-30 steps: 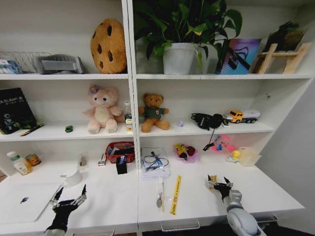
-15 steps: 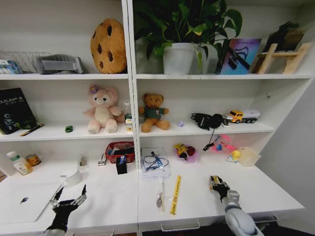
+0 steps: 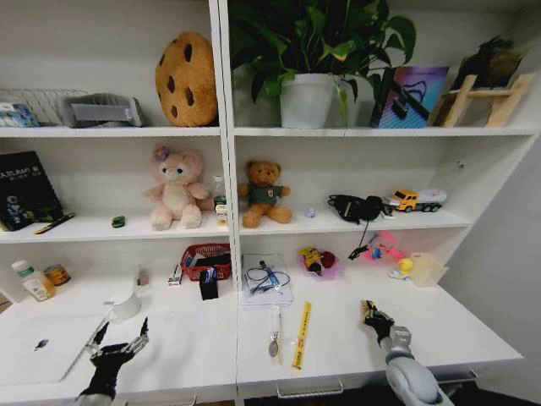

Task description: Organize the objects on the table.

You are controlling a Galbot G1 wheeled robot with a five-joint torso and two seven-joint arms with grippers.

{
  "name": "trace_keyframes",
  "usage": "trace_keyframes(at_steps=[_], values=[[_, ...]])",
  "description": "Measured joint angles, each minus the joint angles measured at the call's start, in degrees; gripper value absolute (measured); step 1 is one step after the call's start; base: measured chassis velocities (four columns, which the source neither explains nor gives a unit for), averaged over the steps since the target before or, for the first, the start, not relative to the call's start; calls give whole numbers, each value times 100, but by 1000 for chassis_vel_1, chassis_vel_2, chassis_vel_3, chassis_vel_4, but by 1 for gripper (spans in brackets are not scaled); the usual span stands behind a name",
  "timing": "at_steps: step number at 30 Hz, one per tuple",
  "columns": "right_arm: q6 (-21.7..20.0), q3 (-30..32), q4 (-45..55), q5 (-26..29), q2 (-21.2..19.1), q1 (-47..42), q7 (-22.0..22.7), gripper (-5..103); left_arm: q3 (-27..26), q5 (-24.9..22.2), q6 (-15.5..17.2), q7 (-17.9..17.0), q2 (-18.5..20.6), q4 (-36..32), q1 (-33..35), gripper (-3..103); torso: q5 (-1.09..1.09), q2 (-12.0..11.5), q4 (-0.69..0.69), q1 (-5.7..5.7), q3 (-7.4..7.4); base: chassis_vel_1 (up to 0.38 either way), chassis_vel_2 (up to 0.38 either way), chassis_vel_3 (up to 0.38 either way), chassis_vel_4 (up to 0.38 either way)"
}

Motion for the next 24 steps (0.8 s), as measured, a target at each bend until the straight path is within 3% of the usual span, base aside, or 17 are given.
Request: trace_keyframes(at_steps=[8,16,20,21,24], values=[[31,-190,178,25,-148,266,-226,0,0,0,0,0,0,0,0,100,0,0,0,0,0,0,0,0,0],[-11,-745,-85,72,-293,1138,-302,0,0,0,0,1,0,0,0,100,0,0,-1,0,0,0,0,0,0],[-66,-1282,-598,131,-299,2069,-323,0,0,0,0,1,0,0,0,100,0,-1,7,1,1,0,0,0,0],[-69,-1578,-938,150,-268,2436,-346,0,1,0,-1,1,0,0,-1,100,-2,-1,-2,0,0,0,0,0,0],[11,-2133,-1672,150,-140,3178,-441,0,1,0,-1,2,0,0,0,100,0,-1,1,0,0,0,0,0,0]])
